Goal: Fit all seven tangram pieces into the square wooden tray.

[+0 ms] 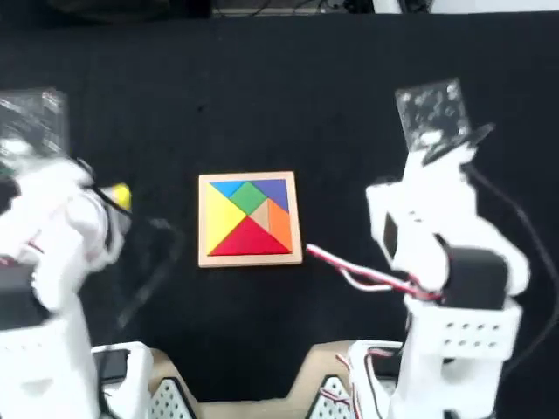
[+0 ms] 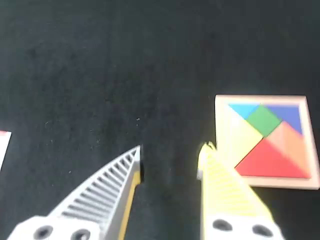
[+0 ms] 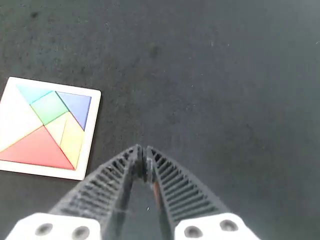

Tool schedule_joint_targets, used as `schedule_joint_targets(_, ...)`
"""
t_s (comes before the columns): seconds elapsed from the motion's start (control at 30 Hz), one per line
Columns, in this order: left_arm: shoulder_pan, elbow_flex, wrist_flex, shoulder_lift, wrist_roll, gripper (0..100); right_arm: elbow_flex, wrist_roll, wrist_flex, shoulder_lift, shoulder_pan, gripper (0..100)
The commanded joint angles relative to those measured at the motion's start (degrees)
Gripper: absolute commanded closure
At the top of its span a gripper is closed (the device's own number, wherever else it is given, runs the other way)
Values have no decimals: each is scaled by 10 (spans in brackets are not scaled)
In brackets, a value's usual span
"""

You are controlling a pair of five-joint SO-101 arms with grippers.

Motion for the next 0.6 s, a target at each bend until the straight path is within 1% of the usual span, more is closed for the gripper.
schedule_joint_targets(0.0,12,298,-158,-197,-38,812,131,6,-88,-70,-6,987)
schedule_joint_targets(0.03,1,342,-185,-213,-40,812,145,6,-100,-75,-5,987)
schedule_joint_targets(0.1,-24,385,-222,-198,-38,812,155,4,-117,-64,-6,987)
schedule_joint_targets(0.23,-40,406,-289,-97,-37,812,162,-10,-179,9,-4,987)
schedule_joint_targets(0.3,-39,416,-303,-55,-37,812,184,-31,-206,43,-4,987)
schedule_joint_targets(0.37,-39,444,-309,-50,-40,812,224,-36,-231,63,-4,987)
schedule_joint_targets(0.47,-38,519,-357,-65,-42,812,324,-37,-330,63,-2,988)
schedule_joint_targets(0.57,-26,602,-412,-120,-59,812,420,-39,-435,28,21,988)
